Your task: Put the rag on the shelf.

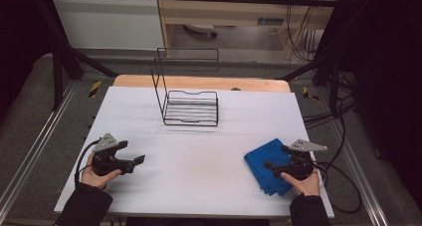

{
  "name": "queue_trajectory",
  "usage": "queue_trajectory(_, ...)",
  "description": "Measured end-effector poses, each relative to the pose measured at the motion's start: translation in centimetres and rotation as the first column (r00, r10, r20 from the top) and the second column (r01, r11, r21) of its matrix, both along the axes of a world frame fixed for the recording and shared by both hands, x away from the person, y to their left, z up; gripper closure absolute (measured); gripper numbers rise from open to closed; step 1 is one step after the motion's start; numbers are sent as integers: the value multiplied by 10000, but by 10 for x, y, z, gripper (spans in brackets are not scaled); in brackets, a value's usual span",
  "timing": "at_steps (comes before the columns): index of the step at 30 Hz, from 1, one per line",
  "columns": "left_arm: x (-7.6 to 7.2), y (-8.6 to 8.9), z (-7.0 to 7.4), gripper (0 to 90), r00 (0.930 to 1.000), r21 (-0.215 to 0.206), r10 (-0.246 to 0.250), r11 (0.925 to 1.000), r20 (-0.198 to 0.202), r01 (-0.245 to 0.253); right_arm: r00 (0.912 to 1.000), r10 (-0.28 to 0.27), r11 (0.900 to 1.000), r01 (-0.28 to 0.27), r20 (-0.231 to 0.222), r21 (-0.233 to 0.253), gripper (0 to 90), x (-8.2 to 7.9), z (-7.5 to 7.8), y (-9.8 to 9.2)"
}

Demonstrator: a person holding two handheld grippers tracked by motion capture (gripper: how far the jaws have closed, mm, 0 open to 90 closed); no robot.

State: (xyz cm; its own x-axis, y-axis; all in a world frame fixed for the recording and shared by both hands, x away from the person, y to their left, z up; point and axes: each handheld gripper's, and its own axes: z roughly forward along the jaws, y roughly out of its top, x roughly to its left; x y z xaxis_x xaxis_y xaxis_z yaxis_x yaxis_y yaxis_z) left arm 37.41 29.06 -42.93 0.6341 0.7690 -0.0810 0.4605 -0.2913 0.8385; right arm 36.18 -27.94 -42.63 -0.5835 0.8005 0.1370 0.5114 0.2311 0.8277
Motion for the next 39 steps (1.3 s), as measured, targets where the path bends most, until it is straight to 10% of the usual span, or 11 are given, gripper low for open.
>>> queue_trajectory(31,0,1,-3,89,10000,176,86,9998,-7,-86,9992,151,9972,-176,-360,-720,71,2,0,32)
queue_trajectory(39,0,1,-3,93,9999,195,117,9997,-14,-117,9974,516,9881,-582,-501,-1424,276,2,0,50)
